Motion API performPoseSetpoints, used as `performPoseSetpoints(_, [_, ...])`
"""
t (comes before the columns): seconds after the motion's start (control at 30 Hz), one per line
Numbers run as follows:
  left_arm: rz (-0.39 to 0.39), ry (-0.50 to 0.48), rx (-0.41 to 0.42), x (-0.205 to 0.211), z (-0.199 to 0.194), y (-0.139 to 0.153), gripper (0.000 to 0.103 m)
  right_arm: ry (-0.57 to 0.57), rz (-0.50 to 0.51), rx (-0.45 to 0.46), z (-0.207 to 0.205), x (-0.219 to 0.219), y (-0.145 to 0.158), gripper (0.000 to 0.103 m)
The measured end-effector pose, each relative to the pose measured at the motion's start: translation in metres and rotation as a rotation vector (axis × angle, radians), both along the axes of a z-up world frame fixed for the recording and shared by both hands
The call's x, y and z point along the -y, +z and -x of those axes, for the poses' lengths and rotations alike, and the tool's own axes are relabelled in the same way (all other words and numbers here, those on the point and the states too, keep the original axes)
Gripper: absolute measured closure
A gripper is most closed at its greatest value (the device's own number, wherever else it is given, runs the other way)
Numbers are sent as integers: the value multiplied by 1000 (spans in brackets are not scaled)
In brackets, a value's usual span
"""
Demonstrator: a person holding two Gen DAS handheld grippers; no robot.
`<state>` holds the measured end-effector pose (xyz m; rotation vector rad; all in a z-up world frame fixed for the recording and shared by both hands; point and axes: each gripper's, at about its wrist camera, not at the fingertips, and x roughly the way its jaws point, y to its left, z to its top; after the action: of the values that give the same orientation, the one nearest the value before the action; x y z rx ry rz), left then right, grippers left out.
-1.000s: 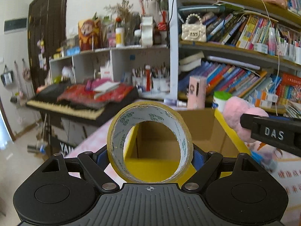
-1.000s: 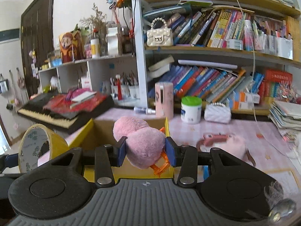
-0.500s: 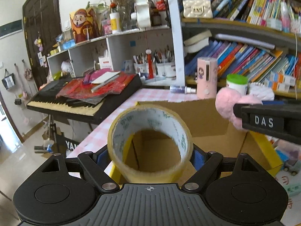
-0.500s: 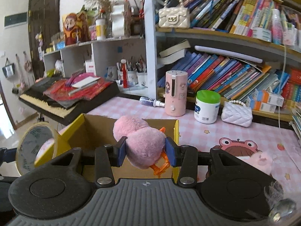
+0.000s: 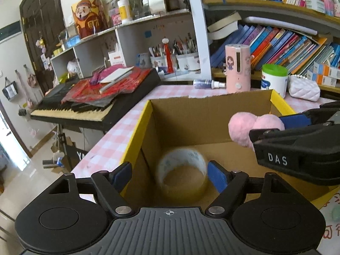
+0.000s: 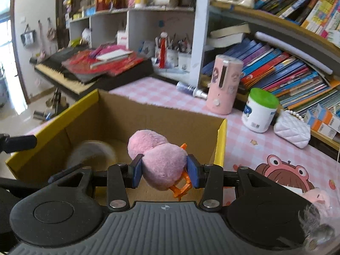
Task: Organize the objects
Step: 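Lower the tape roll into the box and open the left gripper while the right holds the pom-pom above, then lower the pink pom-pom into the box and open the right gripper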
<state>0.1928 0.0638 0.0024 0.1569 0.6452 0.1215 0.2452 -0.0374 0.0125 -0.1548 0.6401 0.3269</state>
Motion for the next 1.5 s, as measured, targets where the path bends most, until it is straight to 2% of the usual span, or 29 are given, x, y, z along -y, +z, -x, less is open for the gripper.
performPoseSetpoints(0.17, [-5, 4, -24, 1, 0, -7, 24, 23, 28, -63, -9, -1, -11, 62])
performPoseSetpoints(0.3, [2, 14, -37, 0, 2, -10, 24, 49, 52, -76, -10, -5, -15, 62])
performPoseSetpoints(0.5, [1, 16, -12, 1, 6, -5, 22, 34, 57, -29, -5, -4, -10, 57])
performPoseSetpoints(0.67, [8, 22, 19, 1, 15, 3, 18, -5, 16, 24, 4, 2, 2, 56])
performPoseSetpoints(0.9, [53, 64, 78, -8, 37, 20, 8, -116, -44, 127, 35, 16, 26, 45])
performPoseSetpoints(1.13, [76, 100, 126, -19, 66, 28, 5, -203, -67, 187, 72, 25, 36, 39])
performPoseSetpoints(1.37, [101, 116, 115, -31, 94, 24, 4, -234, -49, 181, 110, 20, 33, 36])
performPoseSetpoints(1.5, [103, 121, 83, -38, 111, 16, 4, -255, -50, 128, 128, 16, 24, 34])
